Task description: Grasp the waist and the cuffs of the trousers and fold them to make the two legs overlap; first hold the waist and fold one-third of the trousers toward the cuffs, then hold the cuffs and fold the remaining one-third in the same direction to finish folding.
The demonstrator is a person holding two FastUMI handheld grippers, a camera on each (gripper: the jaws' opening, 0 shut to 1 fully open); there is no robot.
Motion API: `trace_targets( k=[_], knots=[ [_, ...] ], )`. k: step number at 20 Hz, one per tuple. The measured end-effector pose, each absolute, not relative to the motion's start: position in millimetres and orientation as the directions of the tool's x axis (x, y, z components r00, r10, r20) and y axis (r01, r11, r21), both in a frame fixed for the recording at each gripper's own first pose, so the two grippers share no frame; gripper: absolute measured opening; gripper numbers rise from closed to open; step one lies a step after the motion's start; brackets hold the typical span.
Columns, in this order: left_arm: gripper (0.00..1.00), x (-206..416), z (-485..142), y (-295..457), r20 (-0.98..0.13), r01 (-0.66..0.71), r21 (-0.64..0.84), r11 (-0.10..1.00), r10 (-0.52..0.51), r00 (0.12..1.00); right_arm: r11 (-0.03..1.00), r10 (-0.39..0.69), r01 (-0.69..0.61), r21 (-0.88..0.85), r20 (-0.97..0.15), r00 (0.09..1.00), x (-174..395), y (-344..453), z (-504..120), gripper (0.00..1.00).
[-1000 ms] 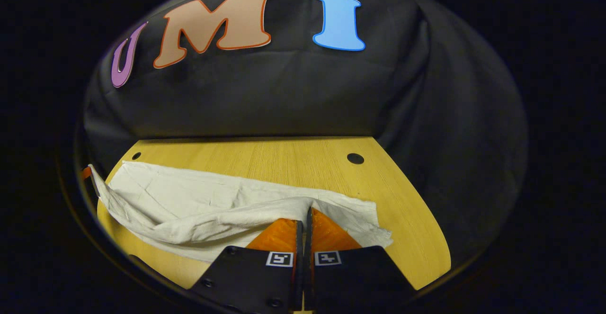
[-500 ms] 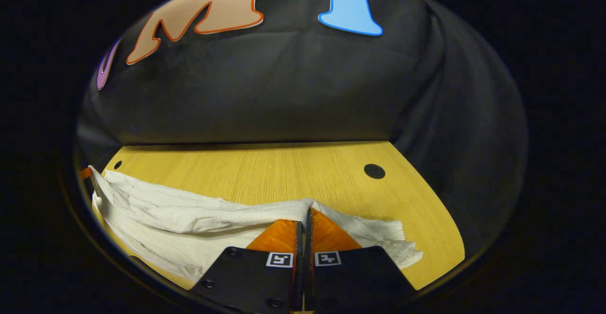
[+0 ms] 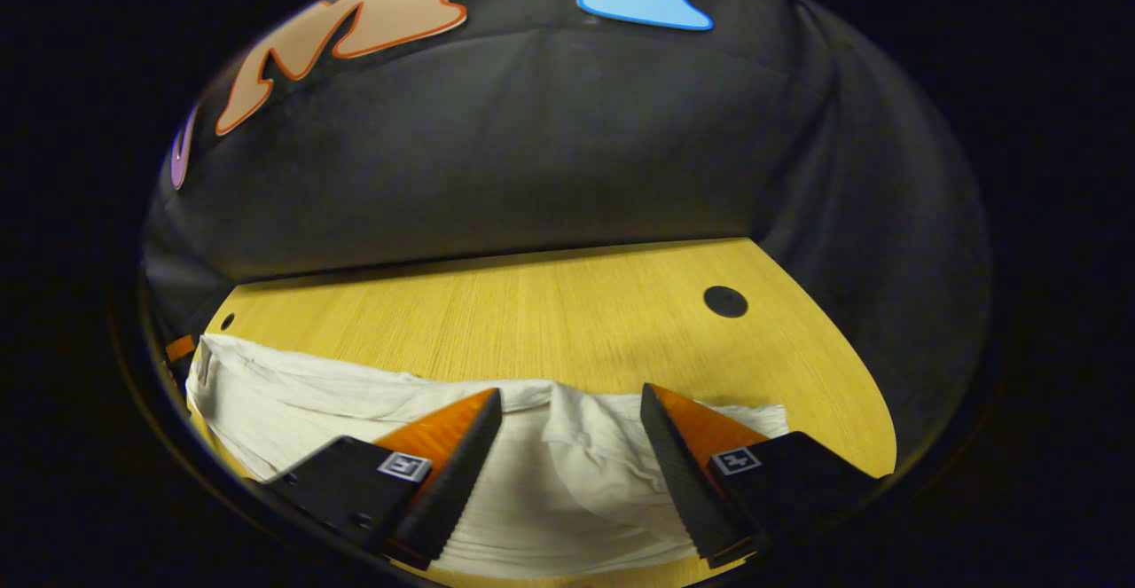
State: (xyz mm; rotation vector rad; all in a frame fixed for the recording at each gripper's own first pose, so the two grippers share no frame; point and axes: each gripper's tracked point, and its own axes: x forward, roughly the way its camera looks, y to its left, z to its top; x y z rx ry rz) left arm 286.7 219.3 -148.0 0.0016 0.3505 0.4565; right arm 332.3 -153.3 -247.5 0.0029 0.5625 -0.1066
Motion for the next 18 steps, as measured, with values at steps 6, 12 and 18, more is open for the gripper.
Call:
trace_targets(
  k=[6,12,18],
  knots=[
    [0.95,277.1,-119.0,204.3,-0.289,-0.405,0.001,0.914,0.388,0.875,0.988,-0.132,0.155,0.009,-0.469,0.873,297.1,-187.9,-192.8,0.96],
    [0.96,271.2,-98.4,195.1,-0.277,-0.362,-0.029,0.932,0.340,0.898,0.976,-0.195,0.218,-0.011,-0.493,0.848,239.3,-253.4,-189.4,0.93],
    [0.96,272.2,-96.9,191.3,-0.288,-0.356,-0.015,0.934,0.337,0.897,0.959,-0.229,0.283,0.005,-0.573,0.787,196.4,-294.7,-235.0,0.93]
  ],
)
